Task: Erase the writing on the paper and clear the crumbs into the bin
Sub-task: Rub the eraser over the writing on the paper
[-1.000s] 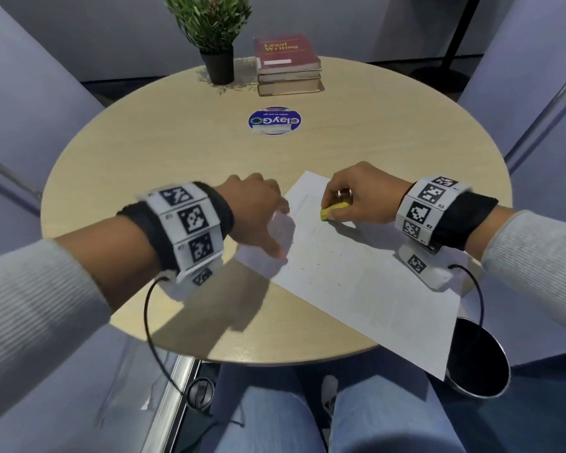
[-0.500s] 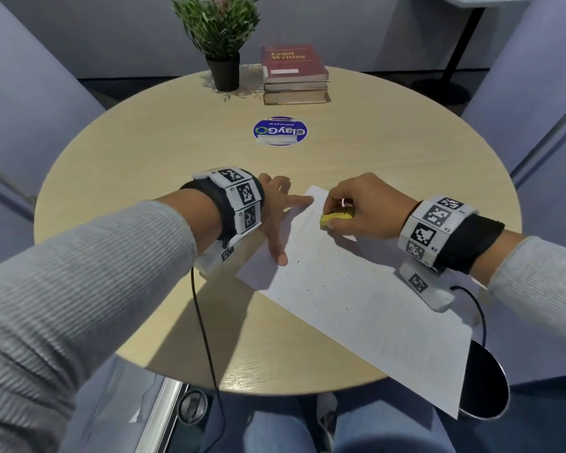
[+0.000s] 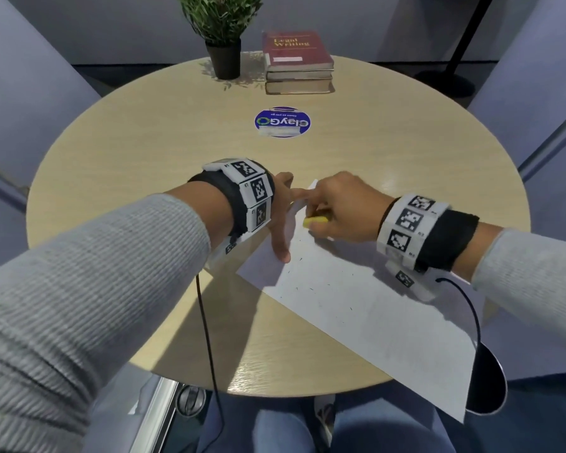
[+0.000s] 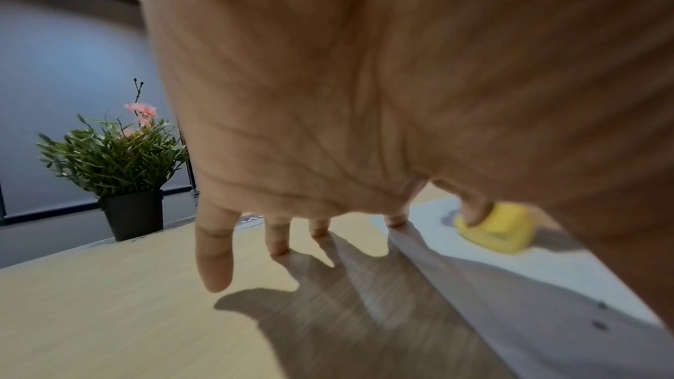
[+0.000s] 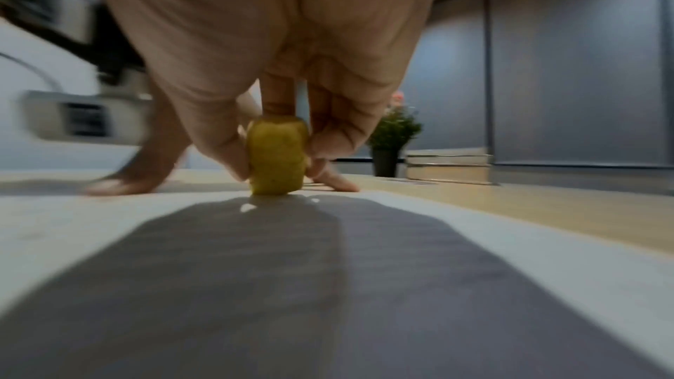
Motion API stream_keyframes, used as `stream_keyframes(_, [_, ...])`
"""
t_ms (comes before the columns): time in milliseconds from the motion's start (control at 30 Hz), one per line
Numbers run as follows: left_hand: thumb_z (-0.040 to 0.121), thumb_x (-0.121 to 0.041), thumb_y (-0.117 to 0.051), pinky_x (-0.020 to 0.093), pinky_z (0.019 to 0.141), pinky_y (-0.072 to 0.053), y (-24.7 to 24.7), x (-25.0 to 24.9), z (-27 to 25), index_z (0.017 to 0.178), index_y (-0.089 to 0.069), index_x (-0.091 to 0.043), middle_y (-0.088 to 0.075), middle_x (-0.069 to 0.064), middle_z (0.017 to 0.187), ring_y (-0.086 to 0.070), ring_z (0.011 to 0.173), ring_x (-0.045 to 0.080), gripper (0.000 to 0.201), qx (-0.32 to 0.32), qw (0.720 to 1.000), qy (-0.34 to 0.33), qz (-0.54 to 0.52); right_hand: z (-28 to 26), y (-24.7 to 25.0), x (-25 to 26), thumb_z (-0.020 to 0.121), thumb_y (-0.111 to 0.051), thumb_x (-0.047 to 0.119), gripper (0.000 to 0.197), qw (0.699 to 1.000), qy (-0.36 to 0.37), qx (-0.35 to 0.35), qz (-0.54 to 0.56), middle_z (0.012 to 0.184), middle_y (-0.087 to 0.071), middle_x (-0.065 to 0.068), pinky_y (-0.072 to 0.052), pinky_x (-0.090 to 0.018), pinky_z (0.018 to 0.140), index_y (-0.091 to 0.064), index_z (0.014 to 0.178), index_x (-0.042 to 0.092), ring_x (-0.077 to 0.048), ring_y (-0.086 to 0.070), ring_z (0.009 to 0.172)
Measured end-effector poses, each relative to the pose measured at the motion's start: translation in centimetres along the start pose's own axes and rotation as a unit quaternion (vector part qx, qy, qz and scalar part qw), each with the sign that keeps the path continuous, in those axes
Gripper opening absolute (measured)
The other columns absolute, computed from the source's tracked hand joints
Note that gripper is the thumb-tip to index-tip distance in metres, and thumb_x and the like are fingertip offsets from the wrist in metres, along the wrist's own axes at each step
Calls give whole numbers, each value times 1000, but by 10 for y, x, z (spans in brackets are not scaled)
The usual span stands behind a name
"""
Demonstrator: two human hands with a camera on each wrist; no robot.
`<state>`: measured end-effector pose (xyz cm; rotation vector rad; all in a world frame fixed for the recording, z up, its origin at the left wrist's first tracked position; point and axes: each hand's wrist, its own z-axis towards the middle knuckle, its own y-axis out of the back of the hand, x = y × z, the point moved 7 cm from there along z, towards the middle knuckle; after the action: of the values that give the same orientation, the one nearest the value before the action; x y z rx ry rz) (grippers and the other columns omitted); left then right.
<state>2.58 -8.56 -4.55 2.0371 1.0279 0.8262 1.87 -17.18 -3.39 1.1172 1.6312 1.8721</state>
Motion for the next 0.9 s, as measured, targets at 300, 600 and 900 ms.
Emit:
stream_keyframes(300, [53, -70, -76, 46, 101, -35, -3, 1, 4, 147, 0, -41, -25, 9, 137, -33, 129, 32, 125, 16, 1000, 9, 24, 0, -2, 1, 74, -62, 27, 18, 1000, 4, 7, -2, 80, -67, -2, -50, -33, 68, -75, 83, 18, -22, -59, 70])
stream_keyframes(600, [51, -74, -74, 47, 102, -34, -5, 2, 4, 147, -7, -37, -27, 9, 128, -32, 128, 33, 123, 24, 999, 15, 40, -1, -1, 6, 76, -64, 26, 16, 1000, 14, 10, -17, 81, -66, -3, -50, -34, 69, -75, 84, 17, -24, -60, 71])
stream_keyframes(900, [52, -71, -75, 46, 100, -33, -6, 4, 9, 148, -6, -36, -26, 8, 132, -31, 128, 32, 123, 19, 999, 13, 40, -1, -4, 10, 75, -63, 26, 18, 1000, 22, 16, -7, 87, -67, -1, -51, -35, 70, -75, 86, 20, -27, -62, 76])
